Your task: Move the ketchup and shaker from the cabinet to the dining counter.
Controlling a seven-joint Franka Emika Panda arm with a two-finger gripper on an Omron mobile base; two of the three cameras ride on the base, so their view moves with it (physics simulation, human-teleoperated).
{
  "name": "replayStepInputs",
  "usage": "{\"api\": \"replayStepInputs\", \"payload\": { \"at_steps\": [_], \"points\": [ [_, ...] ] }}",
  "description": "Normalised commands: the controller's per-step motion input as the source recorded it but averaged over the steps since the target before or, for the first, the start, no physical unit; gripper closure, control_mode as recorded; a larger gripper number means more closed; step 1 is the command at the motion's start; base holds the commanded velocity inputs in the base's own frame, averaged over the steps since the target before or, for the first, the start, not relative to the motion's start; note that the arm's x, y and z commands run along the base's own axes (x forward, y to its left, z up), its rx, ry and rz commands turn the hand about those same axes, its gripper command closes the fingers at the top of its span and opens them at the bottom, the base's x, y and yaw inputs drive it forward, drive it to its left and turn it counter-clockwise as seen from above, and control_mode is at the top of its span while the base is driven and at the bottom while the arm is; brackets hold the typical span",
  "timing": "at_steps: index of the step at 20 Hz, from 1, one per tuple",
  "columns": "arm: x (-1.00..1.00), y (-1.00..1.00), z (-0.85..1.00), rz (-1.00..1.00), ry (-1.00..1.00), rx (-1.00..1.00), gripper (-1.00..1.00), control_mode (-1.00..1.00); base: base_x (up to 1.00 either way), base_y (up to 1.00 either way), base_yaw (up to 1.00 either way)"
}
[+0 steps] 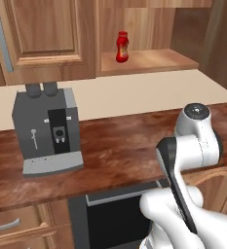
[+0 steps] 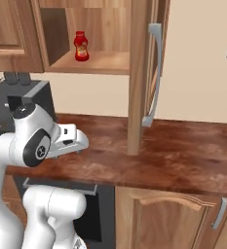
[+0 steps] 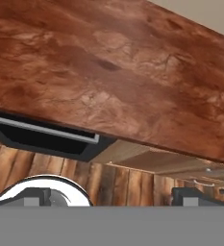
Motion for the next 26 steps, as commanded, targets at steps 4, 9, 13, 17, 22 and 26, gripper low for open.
{"api": "replayStepInputs", "payload": {
  "at_steps": [4, 9, 13, 17, 22, 26],
  "points": [
    [0.0, 0.0, 0.0, 0.0, 0.0, 0.0, -1.0, 1.0, 0.46, -0.1, 0.04],
    [0.0, 0.0, 0.0, 0.0, 0.0, 0.0, -1.0, 1.0, 0.47, -0.14, 0.01],
    [0.0, 0.0, 0.0, 0.0, 0.0, 0.0, -1.0, 1.0, 0.43, -0.13, 0.0],
    [0.0, 0.0, 0.0, 0.0, 0.0, 0.0, -1.0, 1.0, 0.33, -0.05, 0.0],
    [0.0, 0.0, 0.0, 0.0, 0.0, 0.0, -1.0, 1.0, 0.41, -0.05, 0.0],
    [0.0, 0.0, 0.0, 0.0, 0.0, 0.0, -1.0, 1.0, 0.17, -0.01, 0.0]
  ]
}}
